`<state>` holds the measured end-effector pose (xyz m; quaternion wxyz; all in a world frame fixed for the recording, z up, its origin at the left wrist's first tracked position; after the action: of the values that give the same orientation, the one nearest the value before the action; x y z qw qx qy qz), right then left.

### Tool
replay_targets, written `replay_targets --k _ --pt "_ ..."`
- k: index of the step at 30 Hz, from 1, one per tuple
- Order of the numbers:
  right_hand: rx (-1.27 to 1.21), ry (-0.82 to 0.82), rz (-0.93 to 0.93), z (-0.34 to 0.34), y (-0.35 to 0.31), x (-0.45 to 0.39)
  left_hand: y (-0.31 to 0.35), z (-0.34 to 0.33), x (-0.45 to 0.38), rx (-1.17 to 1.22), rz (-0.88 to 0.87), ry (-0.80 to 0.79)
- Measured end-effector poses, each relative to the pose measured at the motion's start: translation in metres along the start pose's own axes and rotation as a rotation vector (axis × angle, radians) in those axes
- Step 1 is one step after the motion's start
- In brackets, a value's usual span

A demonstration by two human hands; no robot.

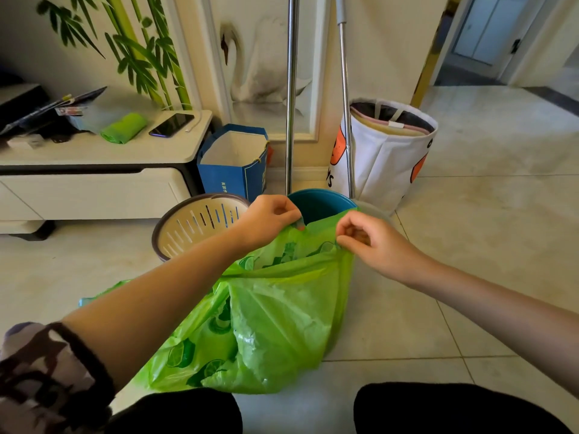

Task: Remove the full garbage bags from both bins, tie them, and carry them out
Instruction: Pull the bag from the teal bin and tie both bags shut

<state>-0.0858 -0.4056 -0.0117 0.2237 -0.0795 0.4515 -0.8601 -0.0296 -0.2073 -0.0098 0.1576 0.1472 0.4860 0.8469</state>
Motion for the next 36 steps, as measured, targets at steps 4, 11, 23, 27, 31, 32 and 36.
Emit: replay_targets --k 4,11,23,27,31,32,36 --pt "0.013 -0.010 0.010 0.000 -0.006 -0.002 0.006 0.000 0.005 0.027 -0.019 -0.005" --pt "-0.123 -0.100 0.004 0.009 -0.020 -0.007 0.002 0.003 0.011 0.119 0.015 -0.035" --pt "0.643 -0.068 -0.245 0.053 0.075 0.022 -0.078 0.056 0.041 -0.008 0.416 0.060" --pt "0.589 -0.017 -0.338 0.066 0.098 0.035 -0.103 0.074 0.059 0.013 0.503 -0.015" --pt "0.514 0.046 -0.331 0.068 0.097 0.036 -0.104 0.074 0.064 -0.098 0.456 -0.073" --pt "0.448 0.092 -0.361 0.070 0.099 0.035 -0.102 0.073 0.064 -0.125 0.448 -0.088" --pt "0.202 0.154 -0.446 0.073 0.106 0.031 -0.103 0.072 0.064 -0.123 0.494 -0.102"
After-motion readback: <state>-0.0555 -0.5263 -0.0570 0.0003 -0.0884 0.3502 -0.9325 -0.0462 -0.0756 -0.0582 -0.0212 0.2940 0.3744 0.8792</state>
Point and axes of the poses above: each hand's wrist, its own x-axis away from the middle knuckle, its own z-axis out of the back of the hand, y = z × x, the point moved 3 cm from there along -x, towards the middle knuckle, and after that the axes turned 9 degrees about -y, right-handed, at the moved point
